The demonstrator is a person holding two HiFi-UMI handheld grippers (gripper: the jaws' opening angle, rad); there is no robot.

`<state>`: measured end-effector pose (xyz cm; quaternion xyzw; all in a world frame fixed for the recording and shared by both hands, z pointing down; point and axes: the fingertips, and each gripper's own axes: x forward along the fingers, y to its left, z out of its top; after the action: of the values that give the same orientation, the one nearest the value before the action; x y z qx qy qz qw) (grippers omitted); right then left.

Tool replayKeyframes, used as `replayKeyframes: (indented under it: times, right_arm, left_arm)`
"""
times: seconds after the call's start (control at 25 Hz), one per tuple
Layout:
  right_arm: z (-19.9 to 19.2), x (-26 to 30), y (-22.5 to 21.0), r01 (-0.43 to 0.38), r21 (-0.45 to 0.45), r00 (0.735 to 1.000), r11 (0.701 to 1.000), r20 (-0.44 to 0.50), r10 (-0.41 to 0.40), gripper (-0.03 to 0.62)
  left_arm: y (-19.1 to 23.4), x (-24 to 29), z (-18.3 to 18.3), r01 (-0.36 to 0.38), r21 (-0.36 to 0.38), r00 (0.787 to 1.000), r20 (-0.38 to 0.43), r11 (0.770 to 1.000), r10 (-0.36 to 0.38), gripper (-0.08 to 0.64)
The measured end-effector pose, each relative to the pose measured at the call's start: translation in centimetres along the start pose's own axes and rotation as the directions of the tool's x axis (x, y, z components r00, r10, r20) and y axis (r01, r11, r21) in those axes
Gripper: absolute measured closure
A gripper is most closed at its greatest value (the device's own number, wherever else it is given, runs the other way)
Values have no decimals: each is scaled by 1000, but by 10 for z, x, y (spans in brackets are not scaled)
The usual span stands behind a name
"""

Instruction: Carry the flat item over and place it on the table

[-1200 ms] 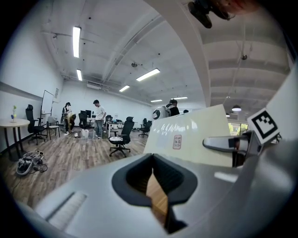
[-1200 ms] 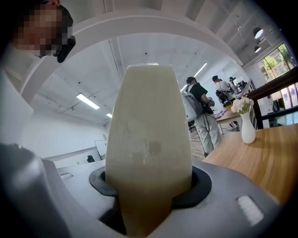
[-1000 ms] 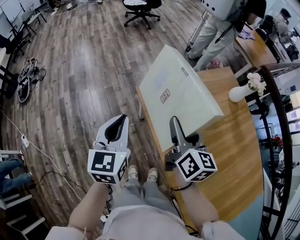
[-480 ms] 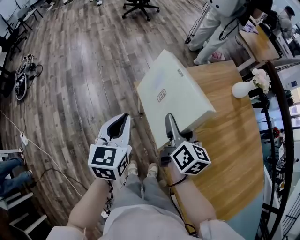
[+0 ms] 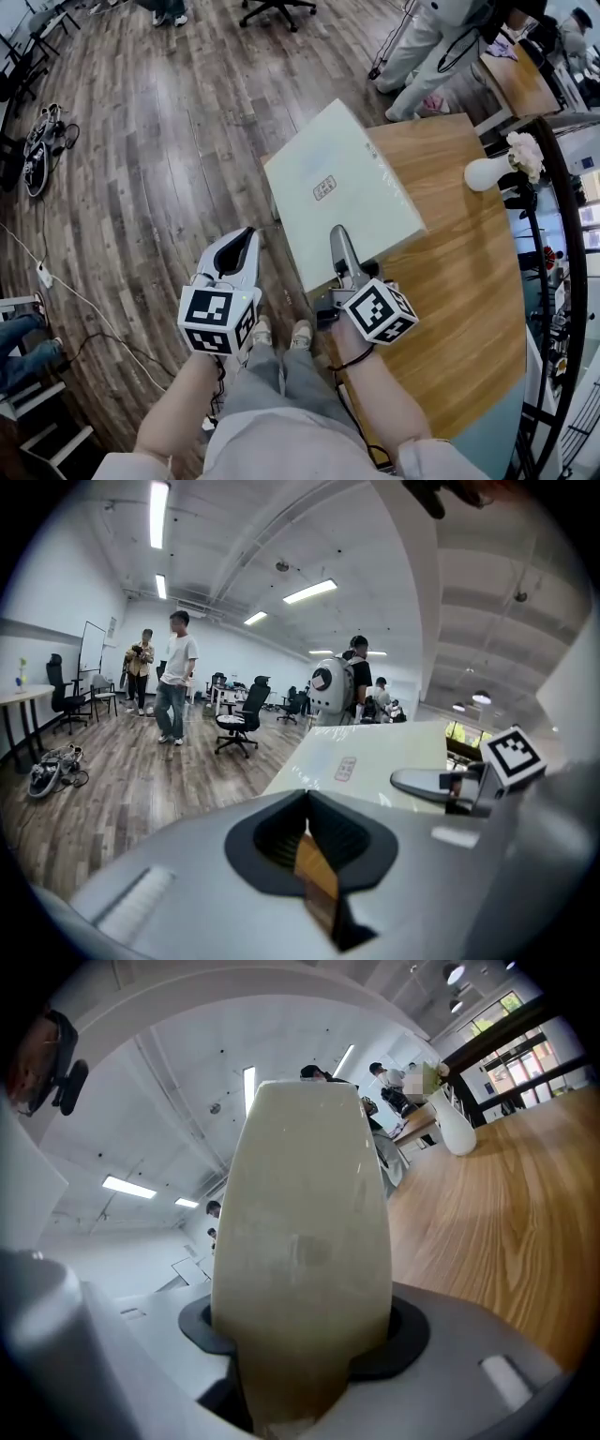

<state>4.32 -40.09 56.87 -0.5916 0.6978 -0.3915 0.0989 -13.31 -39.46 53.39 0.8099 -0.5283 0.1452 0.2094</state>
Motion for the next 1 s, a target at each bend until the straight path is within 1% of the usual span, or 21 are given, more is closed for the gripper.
replayKeyframes:
  times: [0.24,0.32,0.4,0.52,0.64,0.8,1.0]
  right_arm:
    - [-17,4,-24,14,80,999,997,-47,-10,292]
    - [-22,6,-29,19,90,997,996,-71,-12,284]
    - [-29,8,-37,38,79,994,996,-104,-29,272]
    - [-39,9,-50,68,74,988,995,-144,-57,244]
    - [-45,9,-65,90,119,985,989,-158,-71,226]
    - [-56,7,-90,138,188,975,972,-196,-101,184]
    - [-69,6,-109,187,205,964,961,-228,-139,140]
  left_arm:
    - [-2,9,-12,7,6,1000,-23,1000,-7,557]
    - [-2,12,-16,7,6,999,-32,1000,-7,557]
    - [-3,16,-19,8,7,999,-40,1000,-8,557]
    - [-6,22,-26,13,8,998,-55,1000,-12,557]
    - [-9,27,-33,17,14,997,-71,1000,-16,557]
    - [-13,31,-45,24,15,995,-92,1000,-23,557]
    - [-15,36,-60,30,17,992,-124,999,-27,557]
